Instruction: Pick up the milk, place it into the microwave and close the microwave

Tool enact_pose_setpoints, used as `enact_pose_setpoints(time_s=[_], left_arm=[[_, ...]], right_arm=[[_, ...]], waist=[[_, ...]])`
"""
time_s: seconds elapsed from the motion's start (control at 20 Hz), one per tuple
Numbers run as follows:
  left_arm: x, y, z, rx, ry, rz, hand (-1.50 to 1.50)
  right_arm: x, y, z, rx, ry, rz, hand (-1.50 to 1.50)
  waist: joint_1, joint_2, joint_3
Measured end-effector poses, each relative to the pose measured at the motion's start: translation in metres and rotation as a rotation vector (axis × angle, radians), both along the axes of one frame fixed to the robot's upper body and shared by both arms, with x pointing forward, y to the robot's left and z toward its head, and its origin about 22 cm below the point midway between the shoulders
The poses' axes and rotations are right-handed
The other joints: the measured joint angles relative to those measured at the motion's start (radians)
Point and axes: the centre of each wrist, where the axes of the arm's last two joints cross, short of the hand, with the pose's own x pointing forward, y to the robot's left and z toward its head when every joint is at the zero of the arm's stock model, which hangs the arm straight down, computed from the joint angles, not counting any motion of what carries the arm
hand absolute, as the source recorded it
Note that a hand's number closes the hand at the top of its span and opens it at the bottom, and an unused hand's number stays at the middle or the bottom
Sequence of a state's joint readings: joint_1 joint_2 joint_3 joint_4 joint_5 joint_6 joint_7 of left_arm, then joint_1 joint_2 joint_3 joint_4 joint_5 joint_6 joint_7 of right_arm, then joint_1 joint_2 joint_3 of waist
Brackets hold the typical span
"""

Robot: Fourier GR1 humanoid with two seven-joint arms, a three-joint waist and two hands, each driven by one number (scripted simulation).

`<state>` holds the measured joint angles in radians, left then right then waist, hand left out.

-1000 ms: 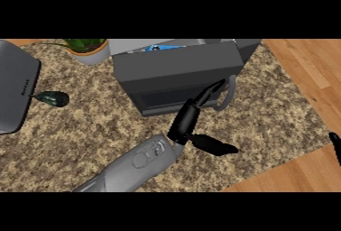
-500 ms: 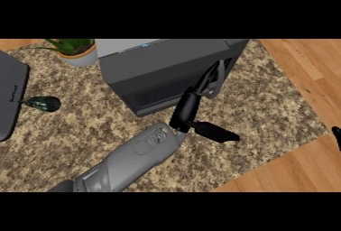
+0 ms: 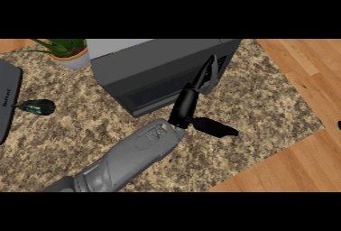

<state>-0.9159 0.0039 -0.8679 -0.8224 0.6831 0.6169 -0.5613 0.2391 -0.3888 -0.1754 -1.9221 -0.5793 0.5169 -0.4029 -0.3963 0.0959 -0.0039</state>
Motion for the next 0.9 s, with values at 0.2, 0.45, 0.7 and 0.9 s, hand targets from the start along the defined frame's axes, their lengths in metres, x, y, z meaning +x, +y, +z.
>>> enact_pose_setpoints(time_s=[0.2, 0.45, 0.7, 0.9], left_arm=[[0.000, 0.000, -0.002, -0.008, -0.003, 0.007, -1.50], [0.000, 0.000, -0.004, -0.013, -0.009, 0.010, -1.50], [0.000, -0.001, -0.005, -0.018, -0.019, 0.012, -1.50], [0.000, -0.002, -0.006, -0.024, -0.019, 0.016, -1.50]], right_arm=[[0.002, -0.002, 0.003, 0.000, 0.005, 0.006, -1.50], [0.004, -0.005, 0.008, -0.008, 0.007, 0.013, -1.50], [0.006, -0.008, 0.012, -0.008, 0.007, 0.022, -1.50], [0.008, -0.010, 0.017, -0.015, 0.007, 0.029, -1.50]], waist=[[-0.011, 0.000, 0.000], [-0.018, -0.001, 0.001], [-0.023, 0.000, 0.001], [-0.026, 0.000, 0.001]])
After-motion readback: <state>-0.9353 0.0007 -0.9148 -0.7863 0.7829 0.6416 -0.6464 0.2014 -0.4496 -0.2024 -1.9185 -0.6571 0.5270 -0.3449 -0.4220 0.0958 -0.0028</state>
